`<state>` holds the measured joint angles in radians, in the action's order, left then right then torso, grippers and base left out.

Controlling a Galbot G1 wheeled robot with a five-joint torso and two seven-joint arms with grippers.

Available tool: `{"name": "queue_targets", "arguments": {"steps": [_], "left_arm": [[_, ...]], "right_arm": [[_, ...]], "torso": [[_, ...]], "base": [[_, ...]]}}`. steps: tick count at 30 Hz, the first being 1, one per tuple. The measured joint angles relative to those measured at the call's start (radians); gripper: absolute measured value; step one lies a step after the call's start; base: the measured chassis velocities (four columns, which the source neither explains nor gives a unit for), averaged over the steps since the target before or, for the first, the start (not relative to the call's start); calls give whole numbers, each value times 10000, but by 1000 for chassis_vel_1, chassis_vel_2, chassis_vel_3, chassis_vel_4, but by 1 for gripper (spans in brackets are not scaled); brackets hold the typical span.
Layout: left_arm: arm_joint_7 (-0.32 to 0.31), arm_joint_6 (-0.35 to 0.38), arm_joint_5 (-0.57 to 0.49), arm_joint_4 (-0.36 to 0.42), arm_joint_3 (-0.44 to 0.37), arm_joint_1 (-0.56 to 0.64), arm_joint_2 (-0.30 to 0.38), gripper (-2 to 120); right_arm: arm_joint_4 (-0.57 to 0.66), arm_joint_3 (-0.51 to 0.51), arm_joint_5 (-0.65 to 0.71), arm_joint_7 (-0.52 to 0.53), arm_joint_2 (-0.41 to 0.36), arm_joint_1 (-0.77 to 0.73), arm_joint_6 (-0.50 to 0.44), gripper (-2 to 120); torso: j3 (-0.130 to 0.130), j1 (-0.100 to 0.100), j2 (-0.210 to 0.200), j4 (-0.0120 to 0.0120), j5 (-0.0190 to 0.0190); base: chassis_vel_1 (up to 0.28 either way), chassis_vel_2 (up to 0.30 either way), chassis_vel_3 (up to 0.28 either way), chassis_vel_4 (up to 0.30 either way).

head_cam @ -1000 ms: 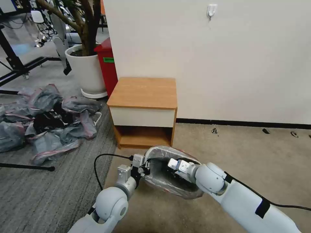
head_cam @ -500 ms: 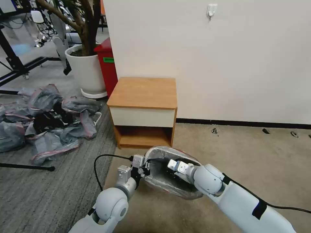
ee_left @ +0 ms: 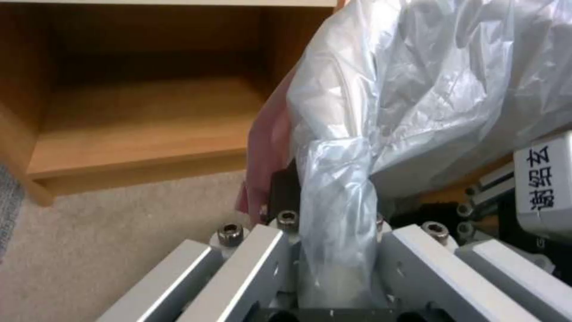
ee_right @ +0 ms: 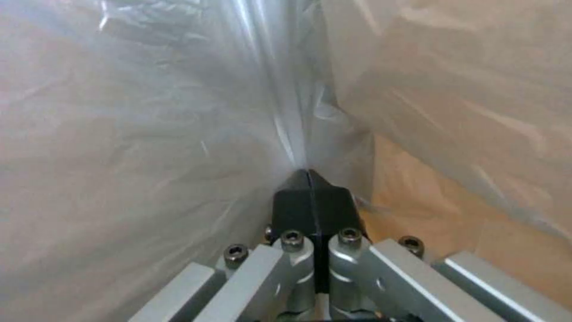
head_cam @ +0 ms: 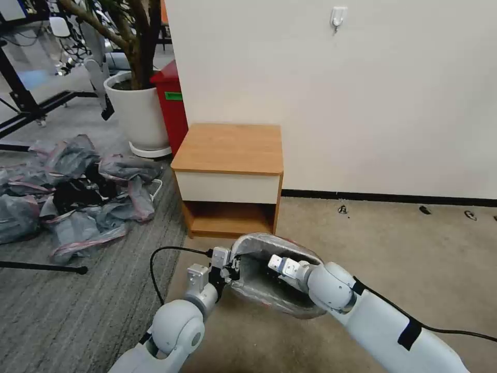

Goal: Pick up the garbage bag from the table and place it over the trash can.

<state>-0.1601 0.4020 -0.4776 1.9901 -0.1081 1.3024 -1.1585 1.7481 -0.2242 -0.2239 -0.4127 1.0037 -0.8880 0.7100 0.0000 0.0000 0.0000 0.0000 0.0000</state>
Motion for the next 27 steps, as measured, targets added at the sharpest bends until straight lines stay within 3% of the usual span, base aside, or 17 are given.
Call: {"name": "queue_targets", "arguments": {"steps": [27], "left_arm": [[-218, 44, -368, 50, -11, -62, 64, 3]], "right_arm": [[-15, -61, -199, 2, 114, -2, -10, 0]], "torso": [[0, 0, 0, 0, 0]], "base": [[0, 0, 0, 0]]}}
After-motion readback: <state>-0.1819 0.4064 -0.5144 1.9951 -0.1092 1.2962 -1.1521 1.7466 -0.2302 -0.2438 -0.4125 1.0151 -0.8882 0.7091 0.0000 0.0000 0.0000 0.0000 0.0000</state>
